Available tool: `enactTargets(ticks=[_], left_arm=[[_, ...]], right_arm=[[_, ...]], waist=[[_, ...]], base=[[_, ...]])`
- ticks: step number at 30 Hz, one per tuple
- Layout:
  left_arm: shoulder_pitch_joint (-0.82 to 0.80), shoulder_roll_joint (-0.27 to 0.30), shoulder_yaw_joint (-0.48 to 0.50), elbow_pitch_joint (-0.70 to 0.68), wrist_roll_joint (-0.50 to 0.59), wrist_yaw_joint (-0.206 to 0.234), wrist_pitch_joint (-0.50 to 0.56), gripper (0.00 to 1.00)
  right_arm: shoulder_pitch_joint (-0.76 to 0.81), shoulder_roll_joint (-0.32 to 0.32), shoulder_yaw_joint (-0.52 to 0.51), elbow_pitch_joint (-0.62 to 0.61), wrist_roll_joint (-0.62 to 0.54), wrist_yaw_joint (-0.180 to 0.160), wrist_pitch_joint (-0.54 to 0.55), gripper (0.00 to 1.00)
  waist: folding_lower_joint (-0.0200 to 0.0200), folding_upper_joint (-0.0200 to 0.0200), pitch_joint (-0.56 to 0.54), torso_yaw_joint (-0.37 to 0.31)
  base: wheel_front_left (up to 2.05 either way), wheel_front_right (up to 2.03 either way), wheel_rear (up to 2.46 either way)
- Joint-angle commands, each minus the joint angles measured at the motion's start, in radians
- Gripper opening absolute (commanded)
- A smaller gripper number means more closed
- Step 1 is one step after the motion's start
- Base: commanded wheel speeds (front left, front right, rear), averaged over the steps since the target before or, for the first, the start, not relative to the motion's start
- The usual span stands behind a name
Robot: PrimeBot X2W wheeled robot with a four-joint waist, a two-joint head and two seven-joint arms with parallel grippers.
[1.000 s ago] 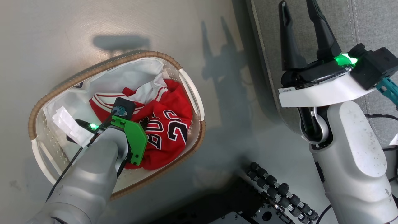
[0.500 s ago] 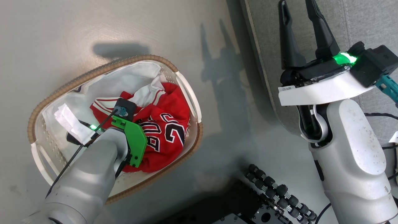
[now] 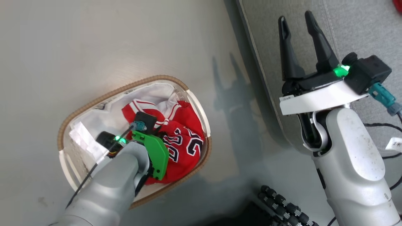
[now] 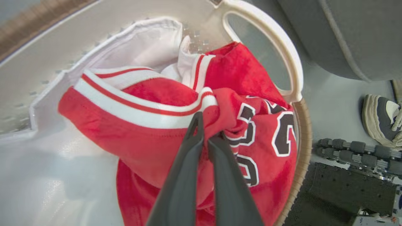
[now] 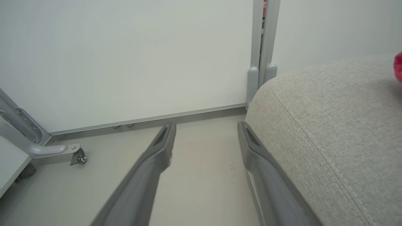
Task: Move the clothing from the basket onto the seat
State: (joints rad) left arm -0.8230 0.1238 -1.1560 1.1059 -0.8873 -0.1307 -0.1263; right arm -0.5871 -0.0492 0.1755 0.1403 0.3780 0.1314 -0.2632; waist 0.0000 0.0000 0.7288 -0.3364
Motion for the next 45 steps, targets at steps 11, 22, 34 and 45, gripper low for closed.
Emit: enactTargets(ticks=[11, 22, 34, 45], left_arm=[[0.119, -0.029, -0.017, -0.056, -0.088, 0.0, -0.132, 0.0], [0.21, 0.009, 0.218, -0.262, 0.021, 0.0, -0.139, 0.0], [0.399, -0.026, 0.573, -0.561, 0.243, 0.001, -0.14, 0.0], [0.408, -0.059, 0.706, -0.788, 0.29, -0.001, -0.14, 0.0]], right_arm=[[0.118, -0.004, -0.03, 0.07, -0.056, -0.001, -0.002, 1.0], [0.217, -0.004, -0.043, 0.114, -0.078, -0.001, -0.002, 1.0], [0.319, -0.004, -0.041, 0.154, -0.095, -0.001, -0.002, 1.0], [0.364, -0.004, -0.026, 0.172, -0.074, -0.001, -0.002, 1.0]], waist=[[0.0, 0.0, -0.299, 0.132], [0.0, 0.0, -0.461, 0.22], [0.0, 0.0, -0.601, 0.248], [0.0, 0.0, -0.655, 0.253]], base=[[0.0, 0.0, 0.0], [0.0, 0.0, 0.0], [0.0, 0.0, 0.0], [0.0, 0.0, 0.0]])
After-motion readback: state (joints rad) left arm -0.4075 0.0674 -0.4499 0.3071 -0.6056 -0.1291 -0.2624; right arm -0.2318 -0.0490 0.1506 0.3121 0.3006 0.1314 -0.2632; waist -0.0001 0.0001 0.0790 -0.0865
